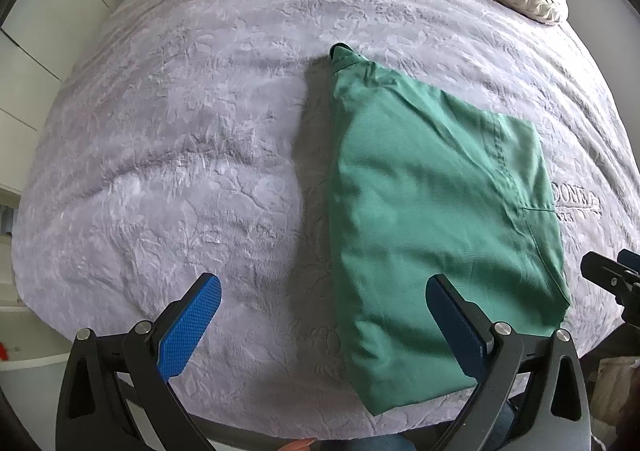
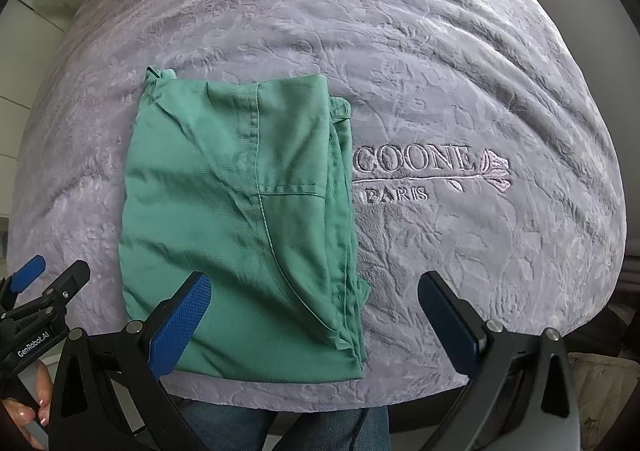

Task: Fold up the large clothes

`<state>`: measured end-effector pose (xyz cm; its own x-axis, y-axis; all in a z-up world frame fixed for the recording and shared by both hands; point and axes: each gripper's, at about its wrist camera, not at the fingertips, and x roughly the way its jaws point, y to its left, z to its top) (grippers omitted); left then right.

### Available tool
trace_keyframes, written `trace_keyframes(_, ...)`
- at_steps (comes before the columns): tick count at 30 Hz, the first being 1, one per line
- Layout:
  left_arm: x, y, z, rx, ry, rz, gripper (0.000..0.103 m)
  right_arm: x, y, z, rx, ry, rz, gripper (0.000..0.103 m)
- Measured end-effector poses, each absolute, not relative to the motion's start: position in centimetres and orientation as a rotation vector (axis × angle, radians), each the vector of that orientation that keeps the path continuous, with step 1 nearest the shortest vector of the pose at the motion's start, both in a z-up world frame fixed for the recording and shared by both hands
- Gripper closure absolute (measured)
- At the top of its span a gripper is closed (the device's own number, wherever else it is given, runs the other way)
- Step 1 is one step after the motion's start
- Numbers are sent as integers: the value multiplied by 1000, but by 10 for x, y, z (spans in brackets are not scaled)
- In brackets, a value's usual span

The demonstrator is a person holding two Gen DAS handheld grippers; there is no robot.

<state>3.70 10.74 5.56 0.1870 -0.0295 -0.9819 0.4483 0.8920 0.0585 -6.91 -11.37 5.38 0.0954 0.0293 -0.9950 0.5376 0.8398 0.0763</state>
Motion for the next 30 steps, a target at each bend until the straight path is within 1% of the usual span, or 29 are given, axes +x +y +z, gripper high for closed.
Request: trace_keyframes(30, 39, 107, 55, 380, 1357, -346, 0, -62, -110, 58, 417, 1438, -397, 0)
